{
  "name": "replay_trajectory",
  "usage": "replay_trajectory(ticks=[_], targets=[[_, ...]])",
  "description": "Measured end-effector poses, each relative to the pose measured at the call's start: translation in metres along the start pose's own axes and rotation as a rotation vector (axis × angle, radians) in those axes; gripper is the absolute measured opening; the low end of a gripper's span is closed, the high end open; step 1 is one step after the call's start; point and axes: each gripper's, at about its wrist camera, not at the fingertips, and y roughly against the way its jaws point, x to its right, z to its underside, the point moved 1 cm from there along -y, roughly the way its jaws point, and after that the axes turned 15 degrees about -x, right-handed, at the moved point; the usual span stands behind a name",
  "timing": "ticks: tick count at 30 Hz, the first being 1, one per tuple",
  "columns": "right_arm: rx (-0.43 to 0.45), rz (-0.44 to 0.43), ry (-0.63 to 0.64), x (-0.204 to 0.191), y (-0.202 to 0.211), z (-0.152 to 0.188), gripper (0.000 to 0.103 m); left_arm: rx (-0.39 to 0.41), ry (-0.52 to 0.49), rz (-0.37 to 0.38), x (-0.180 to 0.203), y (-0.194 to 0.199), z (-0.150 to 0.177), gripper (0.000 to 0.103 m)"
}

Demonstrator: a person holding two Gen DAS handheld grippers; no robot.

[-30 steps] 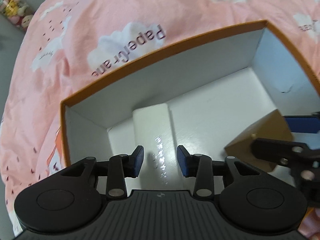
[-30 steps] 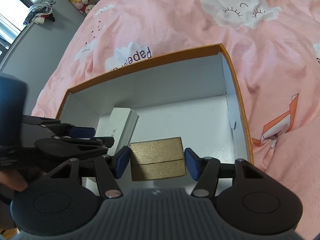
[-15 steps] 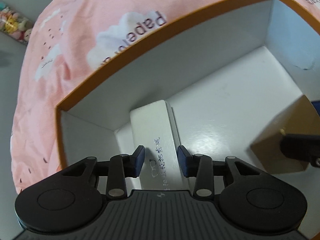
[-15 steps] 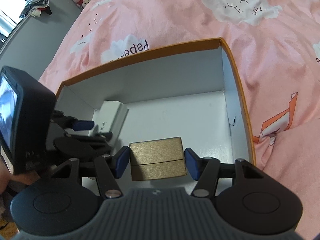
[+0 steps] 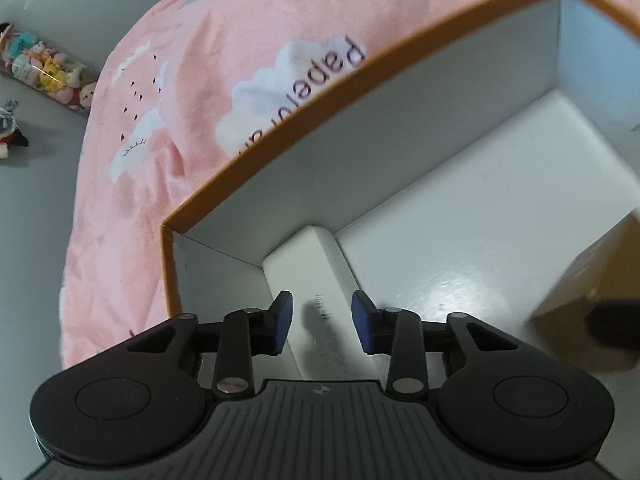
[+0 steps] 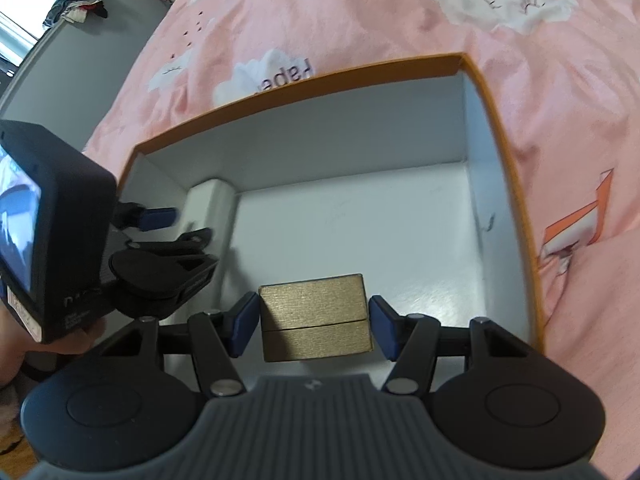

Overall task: Organize objects
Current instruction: 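Lower the gold box into the orange box and open the right gripper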

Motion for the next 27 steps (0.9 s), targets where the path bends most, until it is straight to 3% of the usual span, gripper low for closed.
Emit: replay_trajectory(ticks=[7,13,18,27], targets=[[-0.088,-0.077,0.052,-0.026,-0.007,0.002,0.061,0.163,0.222,0.261,-0.058,0.050,0.056,0.042],[-0.187,-0.090,0.117,-0.063,-0.027,0.000,0.061,0.233,0.410,0.279,-0.098,0.069,0.115,0.042],[-0.248,-0.047,0.146,-0.089,-0.046,-0.004,0.061,0.257,0.529,0.314,-0.116,0.072,0.152,0.042],[-0.275,-0.068,0.014,-0.094,-0.061,-0.008,0.062,0.216,0.685,0.373,-0.118,0.051,0.195,0.042]])
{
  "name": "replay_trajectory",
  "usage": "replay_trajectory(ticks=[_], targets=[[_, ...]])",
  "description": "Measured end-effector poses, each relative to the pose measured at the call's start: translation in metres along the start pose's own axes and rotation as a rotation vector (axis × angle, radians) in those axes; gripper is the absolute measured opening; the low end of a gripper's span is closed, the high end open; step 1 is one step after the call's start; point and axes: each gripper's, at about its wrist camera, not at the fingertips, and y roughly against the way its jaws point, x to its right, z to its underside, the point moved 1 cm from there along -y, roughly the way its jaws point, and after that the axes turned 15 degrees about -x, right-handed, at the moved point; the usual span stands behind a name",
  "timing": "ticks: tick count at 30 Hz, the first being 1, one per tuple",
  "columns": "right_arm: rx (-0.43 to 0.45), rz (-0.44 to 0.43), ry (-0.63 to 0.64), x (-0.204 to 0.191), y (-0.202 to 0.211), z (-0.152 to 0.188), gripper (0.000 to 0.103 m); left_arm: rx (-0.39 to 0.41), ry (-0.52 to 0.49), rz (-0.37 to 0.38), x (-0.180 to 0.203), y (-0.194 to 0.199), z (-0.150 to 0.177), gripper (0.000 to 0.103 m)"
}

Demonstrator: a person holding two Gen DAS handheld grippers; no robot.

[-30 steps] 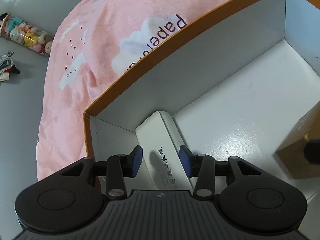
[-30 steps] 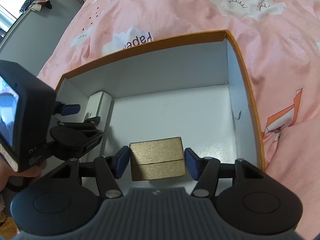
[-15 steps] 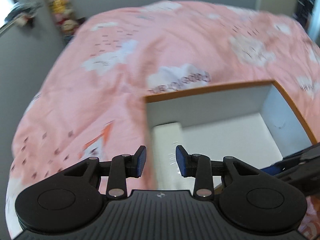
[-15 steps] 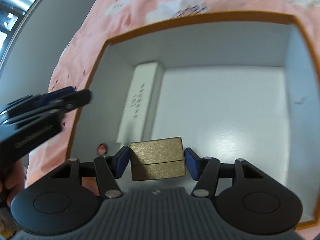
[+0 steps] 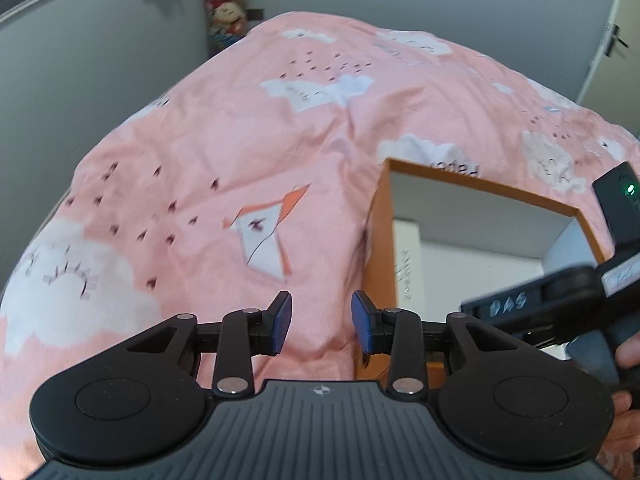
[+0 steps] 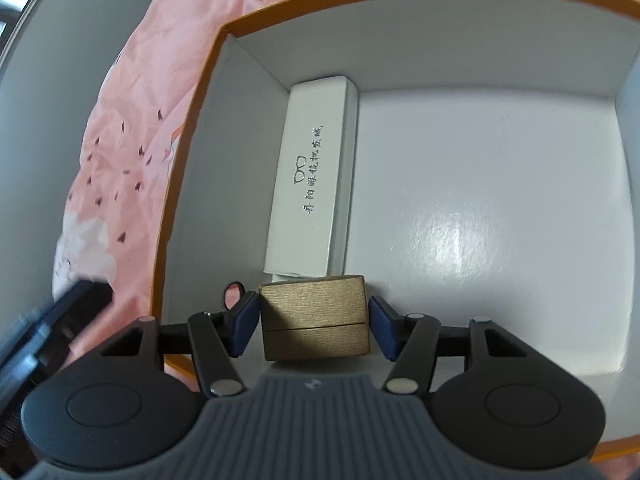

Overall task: Organize objects
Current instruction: 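Lower the gold box into the orange box and open the right gripper, then move both grippers back toward the pile of items beside the box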

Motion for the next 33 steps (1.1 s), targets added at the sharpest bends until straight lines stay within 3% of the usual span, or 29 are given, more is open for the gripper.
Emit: replay_trajectory(ticks=[2,4,7,9,12,14,16,18,23,25,29,33], targets=[[-0.030,-0.076,-0.026,0.002,-0.004,-0.001,0.052,-0.004,0.017,0.013,-0.002,-0.001,0.006,0.042],[-0.072,-0.131,-0.048,0.002,-0.012,-0.004,0.052,-0.009,0.030,0.025,-0.003,-0.001,0.013,0.042],[-0.065,-0.093,-0.038,-0.003,-0.015,-0.001,0.052,-0.010,0.034,0.016,-0.001,0.000,0.022,0.042],[-0.062,-0.116,-0.042,-0.001,-0.013,0.004,0.052,0.004,0.035,0.001,0.001,0.002,0.028,0.042],[-0.012,-0.101,-0.030,0.000,-0.002,0.011,0.052,0.019,0.063,0.005,0.005,0.006,0.036,0.042],[0.027,-0.087,-0.009,0.000,0.004,0.013,0.045,0.026,0.068,0.017,0.010,0.008,0.041,0.042],[0.041,-0.075,0.003,-0.001,0.004,0.011,0.026,0.023,0.051,0.026,0.015,0.010,0.047,0.042],[0.042,-0.066,0.010,-0.002,-0.002,0.008,0.020,0.018,0.033,0.026,0.021,0.010,0.052,0.042],[0.066,-0.027,0.043,-0.008,-0.007,0.013,0.021,0.008,0.014,0.021,0.028,0.013,0.064,0.042],[0.079,-0.008,0.061,-0.009,-0.003,0.017,0.016,0.012,0.016,0.026,0.030,0.015,0.068,0.042],[0.182,0.049,0.166,-0.021,0.020,0.046,0.015,0.033,0.005,0.047,0.036,0.025,0.079,0.042],[0.350,0.088,0.260,-0.025,0.051,0.093,0.023,0.035,-0.022,0.086,0.040,0.032,0.087,0.042]])
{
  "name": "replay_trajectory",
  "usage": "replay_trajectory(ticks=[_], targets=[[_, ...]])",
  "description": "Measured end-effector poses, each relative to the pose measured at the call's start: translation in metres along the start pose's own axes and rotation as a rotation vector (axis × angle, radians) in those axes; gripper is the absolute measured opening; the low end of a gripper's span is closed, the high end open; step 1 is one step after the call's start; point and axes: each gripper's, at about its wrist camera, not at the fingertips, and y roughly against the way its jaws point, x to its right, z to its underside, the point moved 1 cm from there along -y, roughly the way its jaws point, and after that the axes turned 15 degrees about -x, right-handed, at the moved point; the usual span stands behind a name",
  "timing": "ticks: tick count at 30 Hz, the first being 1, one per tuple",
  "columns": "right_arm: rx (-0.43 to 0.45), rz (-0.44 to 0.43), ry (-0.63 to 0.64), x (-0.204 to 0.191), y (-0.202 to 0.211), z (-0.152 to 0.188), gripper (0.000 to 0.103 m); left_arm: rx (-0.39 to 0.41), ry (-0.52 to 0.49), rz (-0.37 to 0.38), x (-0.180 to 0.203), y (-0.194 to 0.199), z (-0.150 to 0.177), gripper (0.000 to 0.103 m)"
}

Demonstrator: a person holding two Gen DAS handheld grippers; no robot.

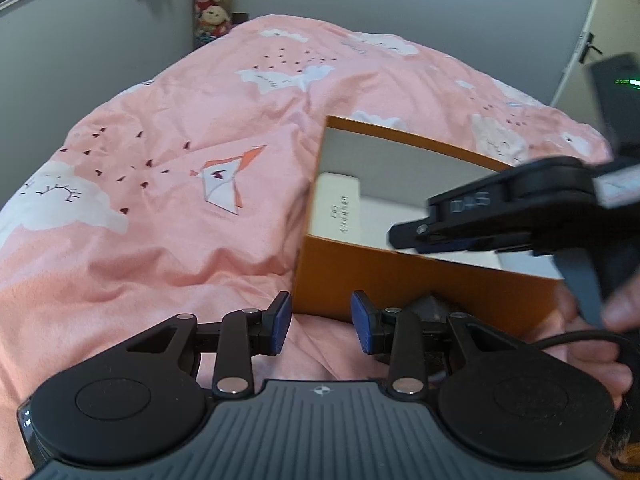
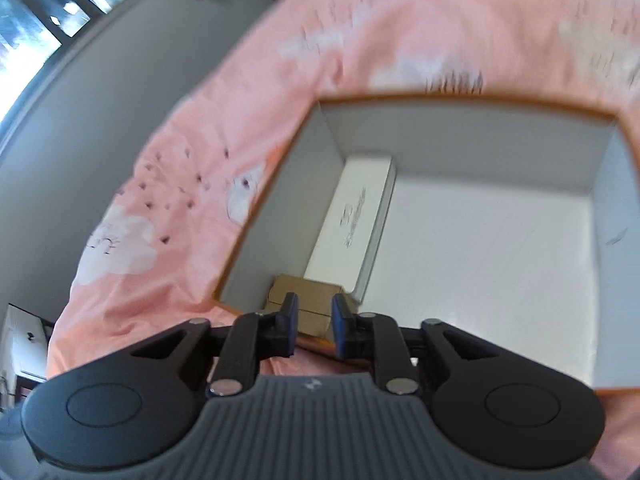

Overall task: Organize objects
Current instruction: 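Move both grippers back toward the pile of items beside the box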

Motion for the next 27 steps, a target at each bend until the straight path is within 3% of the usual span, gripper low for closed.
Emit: replay_trajectory(ticks=[6,8,12,17,24,27], targets=[[0.149,0.060,0.041,0.008,0.047,0.052,0.025,-0.004,-0.038,0.045,-0.005,0.013,0.010,0.042],[0.148,0.071,0.023,0.011,0.054,0.067,0.026,0.002,-0.039,0.055,-0.007,0.018,0.014,0.042],[0.151,0.088,-0.005,0.017,0.065,0.098,0.041,-0.004,-0.033,0.061,-0.006,0.024,0.023,0.042],[0.139,0.110,-0.017,0.018,0.069,0.124,0.041,-0.073,-0.034,0.159,-0.008,0.026,0.035,0.042],[0.144,0.096,-0.036,0.018,0.080,0.155,0.042,-0.169,-0.149,0.270,0.005,0.023,0.060,0.048],[0.170,0.143,-0.039,0.017,0.088,0.171,0.052,-0.192,-0.164,0.274,0.009,0.020,0.065,0.052]])
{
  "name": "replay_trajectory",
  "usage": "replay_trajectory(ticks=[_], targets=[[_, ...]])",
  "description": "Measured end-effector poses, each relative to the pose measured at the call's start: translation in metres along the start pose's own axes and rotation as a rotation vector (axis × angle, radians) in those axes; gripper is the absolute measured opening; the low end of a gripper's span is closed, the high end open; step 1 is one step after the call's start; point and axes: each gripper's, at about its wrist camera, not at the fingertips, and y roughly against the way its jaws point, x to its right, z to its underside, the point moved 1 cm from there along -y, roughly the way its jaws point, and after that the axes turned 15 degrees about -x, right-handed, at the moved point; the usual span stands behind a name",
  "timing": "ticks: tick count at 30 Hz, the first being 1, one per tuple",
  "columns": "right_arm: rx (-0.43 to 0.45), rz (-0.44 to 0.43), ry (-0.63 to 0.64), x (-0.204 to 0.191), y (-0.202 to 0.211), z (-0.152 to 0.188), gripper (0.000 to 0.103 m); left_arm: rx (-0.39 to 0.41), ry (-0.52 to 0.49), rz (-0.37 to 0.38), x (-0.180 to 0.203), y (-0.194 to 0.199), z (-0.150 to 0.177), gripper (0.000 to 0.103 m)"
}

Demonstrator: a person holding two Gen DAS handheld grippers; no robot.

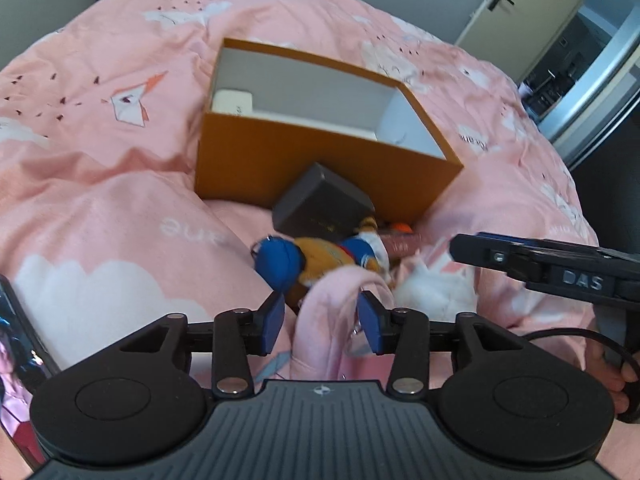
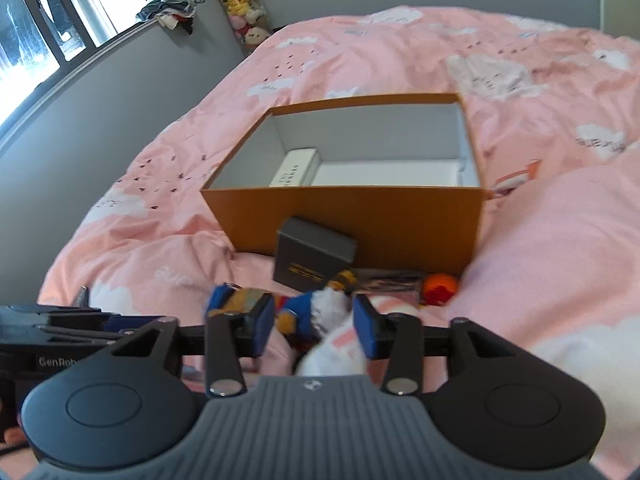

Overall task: Organize objects
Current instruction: 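Move both grippers back toward the pile of items beside the box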

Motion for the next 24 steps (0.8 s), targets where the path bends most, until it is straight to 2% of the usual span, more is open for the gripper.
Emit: replay_trajectory(ticks=[4,10,17,21,24], targets=[[0.011,0.033,-0.012,0.005,0.008,0.015,0.052,-0.022,0.013,0.004,0.000,-0.003,0.004,0.052],[-0.021,-0.040,0.009,-0.003,0.001,0.024,0.051,-0.018,-0.066,-0.002,0.015,0.001,0.012,0.052],[-0.117,-0.110,0.034,-0.011,-0.021,0.032,0.051,-0.063,-0.101,-0.025,0.023,-0.006,0.021,0.052],[-0.106,-0.093,0.058,-0.016,-0.020,0.032,0.051,-0.018,-0.088,-0.041,0.021,0.001,0.019,0.052],[-0.088,-0.078,0.074,-0.017,-0.021,0.025,0.046,0.011,-0.073,-0.065,0.016,0.004,0.013,0.052]])
